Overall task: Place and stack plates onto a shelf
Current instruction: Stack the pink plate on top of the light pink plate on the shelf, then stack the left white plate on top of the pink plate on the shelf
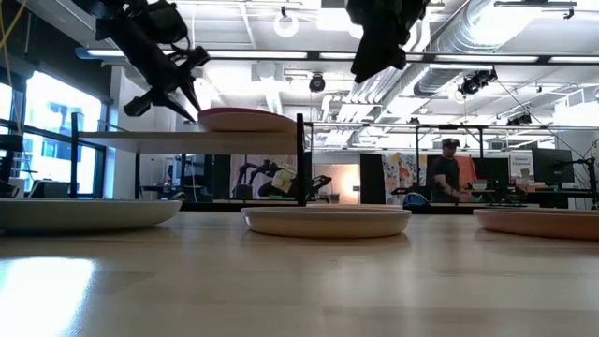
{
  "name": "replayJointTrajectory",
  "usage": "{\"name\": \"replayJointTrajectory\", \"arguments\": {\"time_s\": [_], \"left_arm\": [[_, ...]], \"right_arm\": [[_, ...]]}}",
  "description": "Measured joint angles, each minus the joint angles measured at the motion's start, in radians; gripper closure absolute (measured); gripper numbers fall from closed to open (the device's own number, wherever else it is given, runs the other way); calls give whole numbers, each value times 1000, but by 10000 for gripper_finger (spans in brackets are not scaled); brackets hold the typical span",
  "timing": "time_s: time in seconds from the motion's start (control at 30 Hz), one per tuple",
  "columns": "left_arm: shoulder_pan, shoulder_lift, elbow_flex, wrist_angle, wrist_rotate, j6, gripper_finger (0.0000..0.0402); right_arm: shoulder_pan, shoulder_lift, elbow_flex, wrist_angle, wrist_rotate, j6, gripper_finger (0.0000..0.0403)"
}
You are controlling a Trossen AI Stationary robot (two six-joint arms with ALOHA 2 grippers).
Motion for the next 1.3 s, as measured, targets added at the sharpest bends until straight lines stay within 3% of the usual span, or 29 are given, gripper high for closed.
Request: {"name": "replayJointTrajectory", "arguments": {"time_s": [0.27, 0.47, 0.83, 1.3], "left_arm": [[26, -105, 0, -5, 36, 37, 328], [-64, -216, -1, -72, 84, 67, 328], [-355, -272, -1, -129, 4, 50, 328], [-772, -136, -2, -126, -202, -127, 328]], "right_arm": [[14, 0, 0, -46, 0, 10, 276], [59, 0, 0, -143, -7, 30, 276], [161, 0, -1, -209, -8, 85, 276], [245, 0, -1, -201, -8, 143, 276]]}}
